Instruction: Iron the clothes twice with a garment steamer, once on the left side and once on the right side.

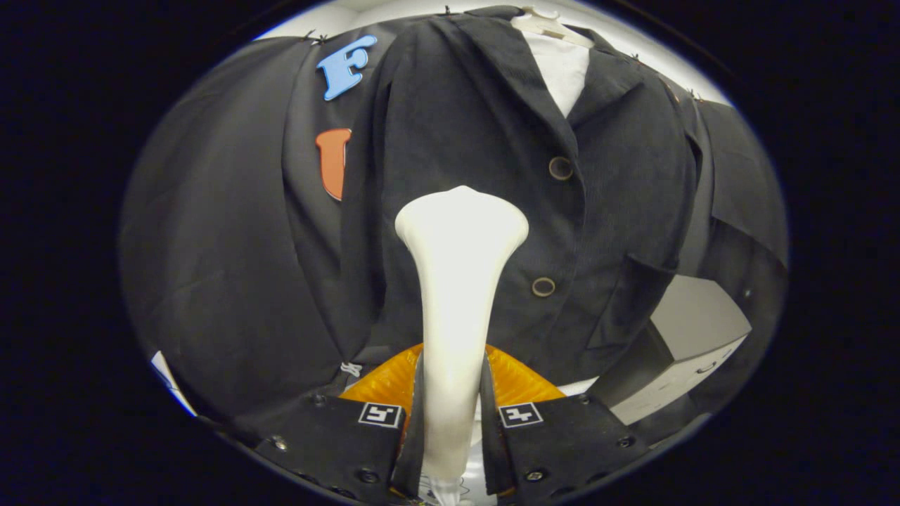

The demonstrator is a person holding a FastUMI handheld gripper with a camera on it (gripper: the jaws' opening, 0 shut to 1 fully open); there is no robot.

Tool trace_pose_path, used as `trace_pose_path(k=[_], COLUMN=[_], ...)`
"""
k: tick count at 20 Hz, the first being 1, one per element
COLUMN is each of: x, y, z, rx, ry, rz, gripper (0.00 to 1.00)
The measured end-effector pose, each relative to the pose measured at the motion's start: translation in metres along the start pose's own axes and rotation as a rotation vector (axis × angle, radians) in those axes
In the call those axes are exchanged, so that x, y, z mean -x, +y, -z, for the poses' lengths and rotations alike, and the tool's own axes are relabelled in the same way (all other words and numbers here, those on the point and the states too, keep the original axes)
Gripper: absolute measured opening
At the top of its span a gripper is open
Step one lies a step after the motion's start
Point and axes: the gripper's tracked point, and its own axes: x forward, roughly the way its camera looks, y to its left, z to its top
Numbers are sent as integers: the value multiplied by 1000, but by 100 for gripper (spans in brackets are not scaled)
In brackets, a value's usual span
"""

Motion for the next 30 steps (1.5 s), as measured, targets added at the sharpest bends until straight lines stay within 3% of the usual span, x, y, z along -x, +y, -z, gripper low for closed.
trace_pose_path(k=[24,30], x=[-57,-54], y=[2,3], z=[144,147], rx=[55,51], ry=[185,202], rz=[-35,-58], gripper=[37,37])
